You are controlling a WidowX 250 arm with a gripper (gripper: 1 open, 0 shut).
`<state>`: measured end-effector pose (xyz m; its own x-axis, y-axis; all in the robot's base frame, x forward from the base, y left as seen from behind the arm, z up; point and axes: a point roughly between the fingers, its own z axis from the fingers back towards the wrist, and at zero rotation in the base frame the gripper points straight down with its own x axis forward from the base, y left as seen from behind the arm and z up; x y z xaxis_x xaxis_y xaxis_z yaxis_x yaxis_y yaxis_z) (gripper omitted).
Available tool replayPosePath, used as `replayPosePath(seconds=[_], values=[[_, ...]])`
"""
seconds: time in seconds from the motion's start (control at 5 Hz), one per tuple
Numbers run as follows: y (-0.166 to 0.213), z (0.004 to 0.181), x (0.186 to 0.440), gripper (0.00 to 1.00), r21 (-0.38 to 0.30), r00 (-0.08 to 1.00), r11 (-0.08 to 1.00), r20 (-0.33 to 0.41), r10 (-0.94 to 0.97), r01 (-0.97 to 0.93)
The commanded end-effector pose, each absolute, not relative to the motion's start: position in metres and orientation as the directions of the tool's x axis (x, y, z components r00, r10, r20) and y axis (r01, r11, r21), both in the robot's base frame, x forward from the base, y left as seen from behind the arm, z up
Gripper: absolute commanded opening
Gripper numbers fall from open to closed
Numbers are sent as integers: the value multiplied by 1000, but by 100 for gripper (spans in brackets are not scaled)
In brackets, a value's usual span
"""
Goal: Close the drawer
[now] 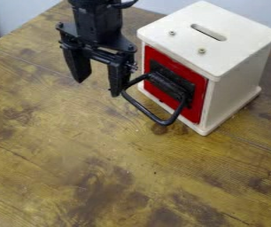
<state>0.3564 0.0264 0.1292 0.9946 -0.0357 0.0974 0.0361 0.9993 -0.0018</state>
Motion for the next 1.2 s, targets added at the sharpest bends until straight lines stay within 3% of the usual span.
replayPosePath(seconds=[0.0,0.2,0.8,1.0], values=[[27,155,363,100,9,981,1000,192,-27,26],[17,151,369,100,8,983,999,178,-43,43],[44,139,367,100,3,989,999,143,-37,37],[41,142,373,100,15,985,1000,175,0,-3]])
